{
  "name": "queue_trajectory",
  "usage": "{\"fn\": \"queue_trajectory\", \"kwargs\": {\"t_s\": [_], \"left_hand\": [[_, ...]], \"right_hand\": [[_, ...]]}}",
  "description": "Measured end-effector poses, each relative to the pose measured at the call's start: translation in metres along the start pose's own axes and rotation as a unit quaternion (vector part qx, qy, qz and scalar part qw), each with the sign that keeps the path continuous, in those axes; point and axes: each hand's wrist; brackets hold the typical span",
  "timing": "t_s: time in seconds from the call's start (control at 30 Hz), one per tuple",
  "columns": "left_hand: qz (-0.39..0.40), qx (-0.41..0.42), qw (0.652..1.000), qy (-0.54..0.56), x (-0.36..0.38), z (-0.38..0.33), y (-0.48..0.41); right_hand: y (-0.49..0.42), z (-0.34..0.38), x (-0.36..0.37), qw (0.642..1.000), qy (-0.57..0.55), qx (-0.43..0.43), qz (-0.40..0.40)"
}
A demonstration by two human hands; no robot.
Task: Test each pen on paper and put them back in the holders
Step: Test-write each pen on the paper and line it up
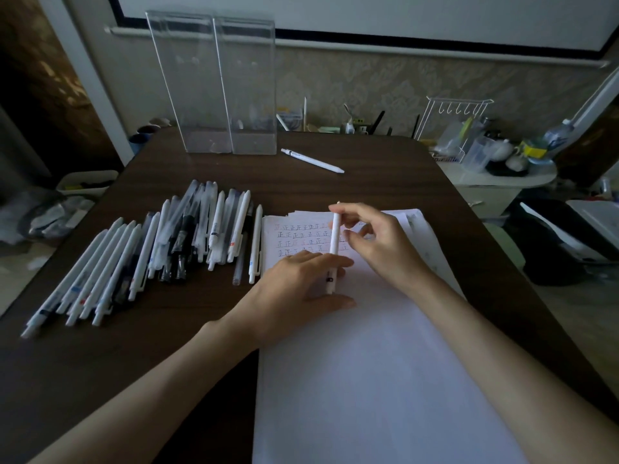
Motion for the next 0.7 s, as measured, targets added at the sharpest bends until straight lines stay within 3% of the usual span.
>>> {"fn": "queue_trajectory", "kwargs": {"t_s": [0.13, 0.3, 0.4, 0.53, 0.6, 0.7], "left_hand": [[0.035, -0.011, 0.999, 0.005, 0.0, 0.002, -0.002], [0.024, -0.03, 0.999, 0.011, -0.002, -0.001, 0.0], [-0.007, -0.053, 0.996, -0.077, -0.002, 0.002, 0.002], [-0.124, -0.17, 0.939, -0.273, -0.019, 0.018, 0.011], [-0.152, -0.214, 0.914, -0.309, -0.027, 0.026, 0.015], [-0.146, -0.249, 0.904, -0.316, -0.029, 0.029, 0.014]], "right_hand": [[0.003, 0.002, 0.0, 0.999, 0.022, -0.03, 0.025], [0.003, 0.002, 0.0, 0.998, 0.025, -0.044, 0.03], [0.002, 0.0, 0.003, 0.997, 0.034, -0.05, 0.037], [0.0, -0.006, 0.003, 0.999, 0.026, -0.027, 0.028], [0.0, -0.007, 0.004, 0.999, 0.029, -0.014, 0.031], [0.0, -0.009, 0.005, 0.999, 0.029, -0.005, 0.038]]}}
Point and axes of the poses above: each hand's wrist, its own y-axis away from the middle knuckle, its own x-axis out of the palm, z = x × y, and after that the axes turned 5 degrees about z, right-handed
